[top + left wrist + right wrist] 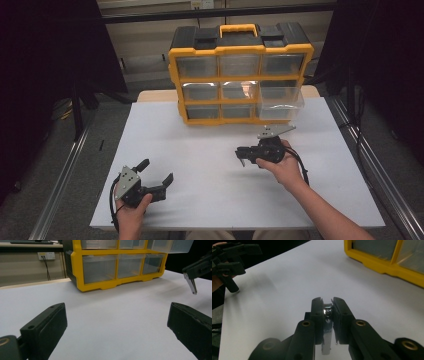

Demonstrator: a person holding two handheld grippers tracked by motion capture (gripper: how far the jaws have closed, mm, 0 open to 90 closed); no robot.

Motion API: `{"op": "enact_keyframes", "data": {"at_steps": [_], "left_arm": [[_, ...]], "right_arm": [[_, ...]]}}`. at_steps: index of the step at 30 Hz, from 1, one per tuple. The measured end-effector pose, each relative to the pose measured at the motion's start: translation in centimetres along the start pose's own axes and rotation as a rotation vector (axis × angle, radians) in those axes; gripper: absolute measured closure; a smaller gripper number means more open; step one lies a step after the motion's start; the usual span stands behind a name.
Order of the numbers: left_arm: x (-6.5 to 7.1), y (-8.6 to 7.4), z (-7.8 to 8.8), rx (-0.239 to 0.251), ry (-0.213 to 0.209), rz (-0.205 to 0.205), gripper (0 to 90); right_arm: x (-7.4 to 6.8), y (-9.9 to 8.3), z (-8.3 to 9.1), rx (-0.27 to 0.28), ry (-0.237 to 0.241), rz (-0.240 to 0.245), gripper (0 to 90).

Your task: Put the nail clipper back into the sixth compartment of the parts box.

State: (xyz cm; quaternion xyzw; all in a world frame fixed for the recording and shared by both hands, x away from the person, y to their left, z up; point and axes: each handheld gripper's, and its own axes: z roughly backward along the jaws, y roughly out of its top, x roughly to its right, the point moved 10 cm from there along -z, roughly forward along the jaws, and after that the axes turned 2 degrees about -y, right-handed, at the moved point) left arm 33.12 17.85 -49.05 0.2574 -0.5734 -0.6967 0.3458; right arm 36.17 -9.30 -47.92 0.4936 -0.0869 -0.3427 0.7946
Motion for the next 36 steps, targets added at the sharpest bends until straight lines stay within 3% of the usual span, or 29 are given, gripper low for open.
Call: {"op": "enact_keyframes", "data": {"at_steps": [10,36], "left_arm": [[-0.1,0.0,0.0,0.006,0.004,0.004,2.8],[0.0,0.0,0.0,0.002,0.001,0.004,2.8]], "right_arm": [[0.4,2.6,1.7,0.074,-0.012,-0.008,80.1],[1.5,6.5,3.8,0.142,-0.038,-0.004,80.1]]}}
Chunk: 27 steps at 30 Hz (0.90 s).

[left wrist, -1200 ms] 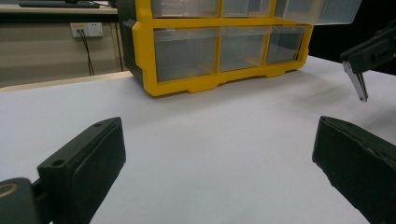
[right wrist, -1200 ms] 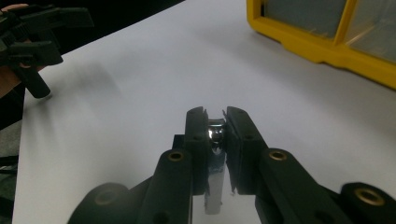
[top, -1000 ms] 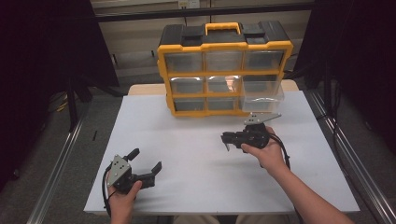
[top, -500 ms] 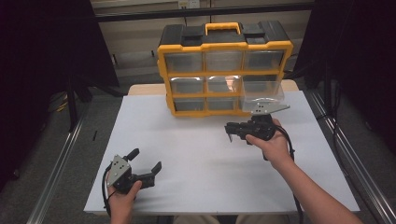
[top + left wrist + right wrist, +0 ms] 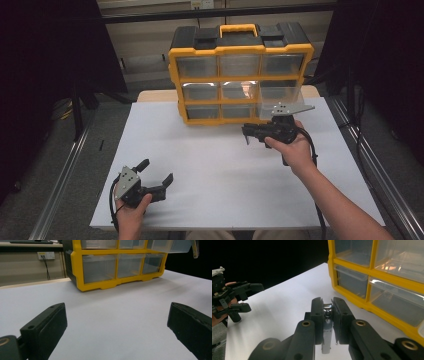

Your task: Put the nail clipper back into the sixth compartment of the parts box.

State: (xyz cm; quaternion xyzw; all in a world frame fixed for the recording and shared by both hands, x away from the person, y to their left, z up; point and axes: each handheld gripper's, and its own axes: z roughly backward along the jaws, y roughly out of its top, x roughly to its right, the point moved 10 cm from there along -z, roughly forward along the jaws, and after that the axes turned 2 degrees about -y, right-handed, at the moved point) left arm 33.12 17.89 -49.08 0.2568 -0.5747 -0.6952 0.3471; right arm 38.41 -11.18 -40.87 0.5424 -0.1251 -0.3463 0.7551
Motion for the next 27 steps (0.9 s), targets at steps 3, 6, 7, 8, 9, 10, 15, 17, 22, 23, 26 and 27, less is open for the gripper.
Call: {"op": "enact_keyframes", "data": {"at_steps": [3,6,7,8,9,10,15,17,22,23,26,27], "left_arm": [[-0.1,0.0,0.1,-0.002,0.005,-0.007,2.8],[-0.1,0.0,0.1,-0.004,0.009,-0.005,2.8],[-0.1,0.0,0.1,0.002,0.006,-0.004,2.8],[-0.1,0.0,0.0,0.004,0.006,-0.001,2.8],[-0.1,0.0,0.0,0.001,0.007,-0.001,2.8],[-0.1,0.0,0.0,0.001,0.006,-0.005,2.8],[-0.1,0.0,0.1,-0.002,0.008,-0.007,2.8],[-0.1,0.0,0.1,-0.002,0.011,-0.002,2.8],[-0.1,0.0,0.1,-0.002,0.010,-0.004,2.8],[-0.1,0.0,0.1,-0.002,0.010,-0.004,2.8],[-0.2,0.0,0.1,-0.003,0.007,-0.010,2.8],[-0.1,0.0,0.0,0.003,0.004,0.001,2.8]], "right_arm": [[0.0,0.4,0.1,0.006,0.002,0.005,80.1],[0.1,0.9,0.3,0.012,-0.006,0.010,80.1],[0.1,1.0,0.3,0.014,-0.006,0.009,80.1],[0.2,1.2,0.4,0.017,-0.009,0.010,80.1],[0.3,1.3,0.4,0.019,-0.012,0.007,80.1],[0.4,1.4,0.5,0.020,-0.014,0.008,80.1],[0.8,2.0,0.7,0.026,-0.022,0.011,80.1],[0.8,2.3,0.8,0.030,-0.025,0.014,80.1],[1.0,3.0,1.1,0.038,-0.034,0.020,80.1],[1.0,3.1,1.1,0.037,-0.034,0.021,80.1],[1.1,3.6,1.2,0.042,-0.039,0.027,80.1],[1.2,3.7,1.3,0.045,-0.042,0.027,80.1]]}}
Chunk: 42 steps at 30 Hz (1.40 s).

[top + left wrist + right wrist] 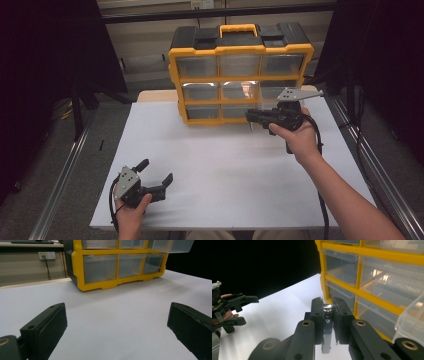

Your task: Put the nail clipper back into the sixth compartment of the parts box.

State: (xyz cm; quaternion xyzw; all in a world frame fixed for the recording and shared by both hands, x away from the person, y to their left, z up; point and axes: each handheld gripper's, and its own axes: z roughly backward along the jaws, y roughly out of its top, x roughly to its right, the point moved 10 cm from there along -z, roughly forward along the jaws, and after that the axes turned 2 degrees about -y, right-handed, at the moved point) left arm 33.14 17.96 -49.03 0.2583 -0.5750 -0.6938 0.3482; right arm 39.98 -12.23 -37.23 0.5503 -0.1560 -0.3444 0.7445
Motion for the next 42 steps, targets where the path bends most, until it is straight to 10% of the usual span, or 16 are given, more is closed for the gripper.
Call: {"op": "enact_keyframes", "data": {"at_steps": [42], "left_arm": [[-0.1,-0.1,0.0,0.000,0.000,0.002,2.8]], "right_arm": [[2.3,4.6,1.2,0.051,-0.088,0.017,80.0]]}}
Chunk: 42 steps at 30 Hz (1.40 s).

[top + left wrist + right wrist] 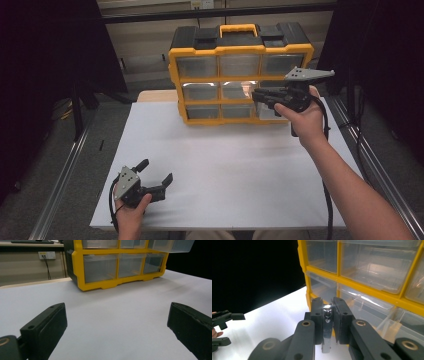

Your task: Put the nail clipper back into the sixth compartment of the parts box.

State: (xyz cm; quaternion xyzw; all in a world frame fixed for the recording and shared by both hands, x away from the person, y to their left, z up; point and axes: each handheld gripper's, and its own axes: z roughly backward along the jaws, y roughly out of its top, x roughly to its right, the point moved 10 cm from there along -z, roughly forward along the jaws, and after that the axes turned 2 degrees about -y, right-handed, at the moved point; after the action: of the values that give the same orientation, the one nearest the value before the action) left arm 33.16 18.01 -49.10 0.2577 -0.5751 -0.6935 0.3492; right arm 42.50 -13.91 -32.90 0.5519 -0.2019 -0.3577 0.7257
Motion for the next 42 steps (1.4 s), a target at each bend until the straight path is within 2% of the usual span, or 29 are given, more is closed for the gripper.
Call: {"op": "enact_keyframes", "data": {"at_steps": [13,42], "left_arm": [[0.1,0.0,0.0,0.001,-0.004,0.001,2.8],[0.0,0.1,0.0,0.001,0.001,-0.006,2.8]], "right_arm": [[1.4,1.2,0.4,0.025,-0.038,-0.011,80.0],[4.6,1.5,0.8,0.033,-0.136,-0.044,80.0]]}}
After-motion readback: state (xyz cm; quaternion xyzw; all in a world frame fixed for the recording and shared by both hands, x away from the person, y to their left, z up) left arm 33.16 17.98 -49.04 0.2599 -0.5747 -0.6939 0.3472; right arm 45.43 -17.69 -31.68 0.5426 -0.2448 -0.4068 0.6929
